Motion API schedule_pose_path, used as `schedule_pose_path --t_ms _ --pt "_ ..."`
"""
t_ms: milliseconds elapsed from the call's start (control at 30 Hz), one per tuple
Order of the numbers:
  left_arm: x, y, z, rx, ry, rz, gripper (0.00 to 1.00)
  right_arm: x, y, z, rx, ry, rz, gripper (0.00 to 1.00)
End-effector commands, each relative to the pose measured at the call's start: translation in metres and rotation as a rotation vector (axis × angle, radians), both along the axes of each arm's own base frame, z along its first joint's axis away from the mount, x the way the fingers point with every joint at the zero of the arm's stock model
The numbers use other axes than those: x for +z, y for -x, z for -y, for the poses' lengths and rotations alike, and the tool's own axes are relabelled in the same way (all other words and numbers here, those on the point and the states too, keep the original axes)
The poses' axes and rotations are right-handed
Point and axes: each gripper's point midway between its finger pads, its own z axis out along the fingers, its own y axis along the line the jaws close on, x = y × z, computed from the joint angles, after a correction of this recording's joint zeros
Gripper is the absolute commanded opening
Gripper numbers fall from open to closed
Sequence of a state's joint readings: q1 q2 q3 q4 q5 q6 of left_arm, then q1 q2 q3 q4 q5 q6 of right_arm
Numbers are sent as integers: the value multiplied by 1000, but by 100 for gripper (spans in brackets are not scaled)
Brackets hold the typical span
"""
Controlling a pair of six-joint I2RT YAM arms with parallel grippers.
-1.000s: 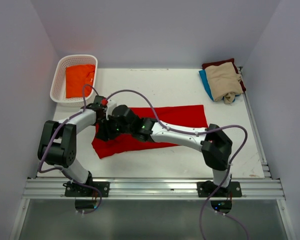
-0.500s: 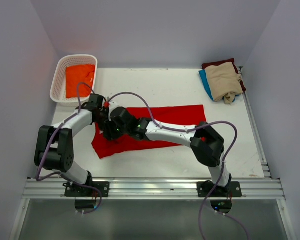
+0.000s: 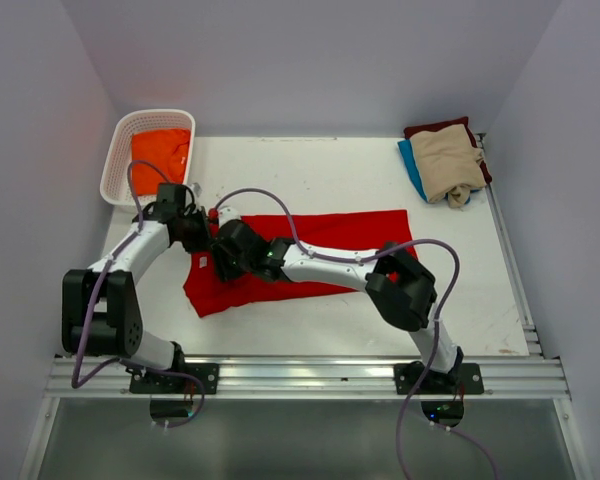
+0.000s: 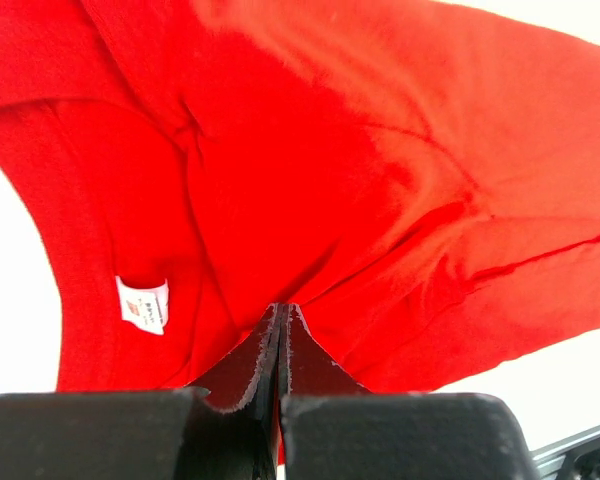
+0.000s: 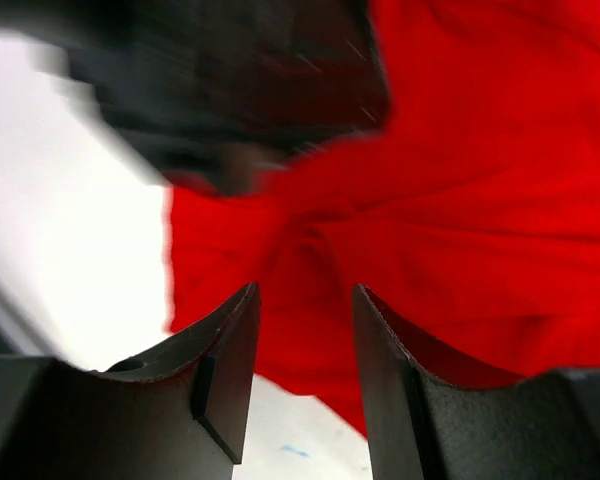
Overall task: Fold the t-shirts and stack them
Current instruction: Fold the tshirt
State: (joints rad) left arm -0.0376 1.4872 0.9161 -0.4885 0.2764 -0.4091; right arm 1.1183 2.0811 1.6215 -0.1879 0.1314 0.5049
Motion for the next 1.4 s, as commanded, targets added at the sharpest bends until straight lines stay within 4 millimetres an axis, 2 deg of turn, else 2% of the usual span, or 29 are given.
schedule_pose_path --t_ms 0,133,600,1133,1300,1367 --pt "32 -17 -6 33 10 120 0 -24 -18 20 -106 131 25 46" --pt "37 -17 -10 45 10 129 0 -33 -20 24 -131 169 21 45" --pt "29 -12 -8 34 26 105 0 -51 -22 26 -141 175 -7 43" --pt "23 -9 -7 31 29 88 0 -65 -9 31 -159 151 -70 36" --pt "23 -9 -6 27 36 89 0 -65 -9 32 -159 149 -70 28" --pt "23 -9 -5 26 38 89 0 -64 -9 32 -159 149 -68 22"
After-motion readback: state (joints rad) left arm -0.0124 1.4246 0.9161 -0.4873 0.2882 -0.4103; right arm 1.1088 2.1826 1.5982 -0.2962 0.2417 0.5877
